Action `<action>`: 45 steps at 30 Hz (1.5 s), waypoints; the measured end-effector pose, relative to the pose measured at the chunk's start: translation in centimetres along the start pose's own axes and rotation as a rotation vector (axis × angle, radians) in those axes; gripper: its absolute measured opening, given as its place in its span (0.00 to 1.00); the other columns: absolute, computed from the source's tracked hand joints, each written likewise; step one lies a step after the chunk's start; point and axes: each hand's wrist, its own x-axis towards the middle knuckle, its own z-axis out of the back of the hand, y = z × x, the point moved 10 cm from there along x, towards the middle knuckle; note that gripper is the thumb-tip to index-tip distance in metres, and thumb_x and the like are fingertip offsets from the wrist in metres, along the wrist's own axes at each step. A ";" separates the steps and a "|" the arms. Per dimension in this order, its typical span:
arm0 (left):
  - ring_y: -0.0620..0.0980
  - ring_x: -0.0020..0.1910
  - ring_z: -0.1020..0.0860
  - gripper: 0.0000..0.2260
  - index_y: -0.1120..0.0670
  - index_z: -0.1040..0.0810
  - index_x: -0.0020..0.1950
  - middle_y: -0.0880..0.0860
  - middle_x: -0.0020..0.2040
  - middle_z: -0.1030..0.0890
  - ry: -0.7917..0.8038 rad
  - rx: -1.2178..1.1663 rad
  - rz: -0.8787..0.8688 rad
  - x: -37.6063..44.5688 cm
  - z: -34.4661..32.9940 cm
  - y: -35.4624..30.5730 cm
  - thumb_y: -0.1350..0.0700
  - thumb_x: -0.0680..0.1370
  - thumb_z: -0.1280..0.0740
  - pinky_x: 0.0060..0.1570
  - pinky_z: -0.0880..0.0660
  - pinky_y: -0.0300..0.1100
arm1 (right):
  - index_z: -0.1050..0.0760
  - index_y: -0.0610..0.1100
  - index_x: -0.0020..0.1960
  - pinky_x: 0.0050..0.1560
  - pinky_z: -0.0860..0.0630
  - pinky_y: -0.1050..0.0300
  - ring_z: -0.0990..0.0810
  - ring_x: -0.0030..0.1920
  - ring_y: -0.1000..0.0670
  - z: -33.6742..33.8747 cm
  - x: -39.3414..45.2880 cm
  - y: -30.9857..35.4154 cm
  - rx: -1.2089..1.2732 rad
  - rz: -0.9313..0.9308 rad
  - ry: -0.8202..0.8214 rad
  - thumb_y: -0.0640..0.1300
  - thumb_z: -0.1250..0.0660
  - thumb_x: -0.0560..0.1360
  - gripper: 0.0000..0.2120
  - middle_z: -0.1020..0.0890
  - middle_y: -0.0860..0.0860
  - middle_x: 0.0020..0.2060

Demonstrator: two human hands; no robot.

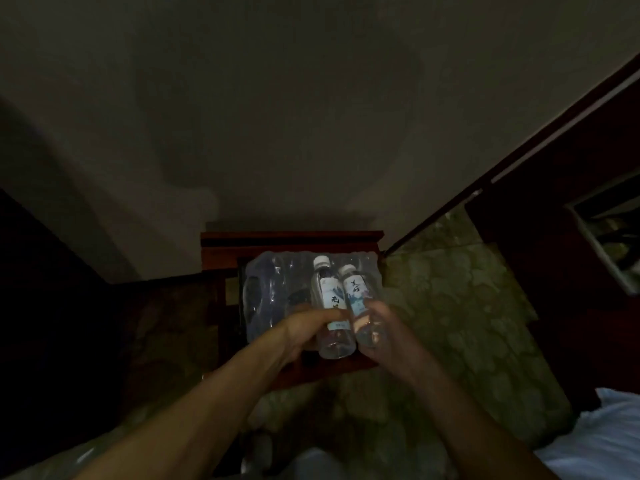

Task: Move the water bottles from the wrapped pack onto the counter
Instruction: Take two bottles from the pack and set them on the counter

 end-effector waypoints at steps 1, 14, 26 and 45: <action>0.53 0.52 0.16 0.21 0.55 0.21 0.62 0.54 0.53 0.15 0.021 -0.015 -0.019 -0.4 -0.1 -0.4 0.52 0.71 0.25 0.56 0.20 0.50 | 0.24 0.47 0.58 0.34 0.20 0.64 0.15 0.39 0.60 -0.7 -0.1 0.5 0.105 -0.006 0.043 0.43 0.32 0.76 0.11 0.15 0.47 0.48; 0.61 0.56 0.18 0.26 0.57 0.28 0.66 0.61 0.58 0.17 0.024 -0.017 -0.434 -13.1 -1.6 -8.8 0.58 0.70 0.25 0.52 0.20 0.56 | 0.28 0.42 0.66 0.53 0.20 0.46 0.19 0.59 0.40 -4.8 -6.5 5.9 0.347 0.207 0.418 0.43 0.26 0.71 0.25 0.18 0.39 0.57; 0.56 0.51 0.15 0.31 0.57 0.27 0.61 0.56 0.54 0.15 -0.374 0.243 -0.811 -30.4 1.4 -16.1 0.54 0.62 0.20 0.45 0.19 0.47 | 0.31 0.41 0.64 0.56 0.21 0.43 0.17 0.53 0.42 -12.9 -14.7 15.2 0.095 0.524 0.524 0.32 0.30 0.70 0.24 0.17 0.41 0.54; 0.50 0.49 0.15 0.19 0.51 0.21 0.60 0.54 0.51 0.15 -0.699 0.406 -1.133 -57.0 14.8 -18.6 0.61 0.71 0.25 0.46 0.18 0.43 | 0.30 0.51 0.54 0.38 0.21 0.65 0.16 0.43 0.57 -36.4 -30.0 23.0 -0.047 0.977 0.583 0.34 0.26 0.68 0.22 0.18 0.52 0.48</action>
